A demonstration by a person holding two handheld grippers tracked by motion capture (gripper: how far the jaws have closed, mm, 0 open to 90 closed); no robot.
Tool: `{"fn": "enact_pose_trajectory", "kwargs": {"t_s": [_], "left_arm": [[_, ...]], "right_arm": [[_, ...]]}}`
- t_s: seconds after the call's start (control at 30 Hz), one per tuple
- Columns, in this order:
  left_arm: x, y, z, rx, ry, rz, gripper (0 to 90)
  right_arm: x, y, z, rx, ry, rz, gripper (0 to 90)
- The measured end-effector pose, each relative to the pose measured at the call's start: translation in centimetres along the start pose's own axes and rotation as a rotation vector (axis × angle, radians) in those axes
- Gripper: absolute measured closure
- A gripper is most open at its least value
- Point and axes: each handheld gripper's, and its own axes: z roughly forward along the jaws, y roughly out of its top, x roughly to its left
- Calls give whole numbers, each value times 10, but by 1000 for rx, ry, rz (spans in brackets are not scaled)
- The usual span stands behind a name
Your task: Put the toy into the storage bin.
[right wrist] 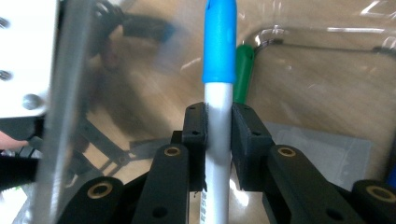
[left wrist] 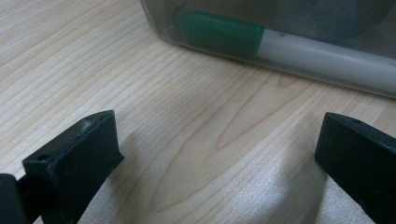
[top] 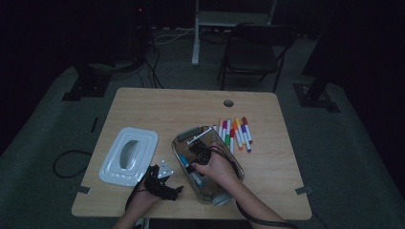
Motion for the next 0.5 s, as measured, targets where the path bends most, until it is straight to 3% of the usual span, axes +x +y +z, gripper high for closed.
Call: {"fn": "enact_pose_trajectory", "kwargs": {"t_s": [0.27,0.5], "left_arm": [[0,0,0,0,0,1,5],[0,0,0,1,-1,-2,5]], "right_arm": [[0,2,13,104,-3,-21,737],[-4,1,1,25,-18,-53,699]]}}
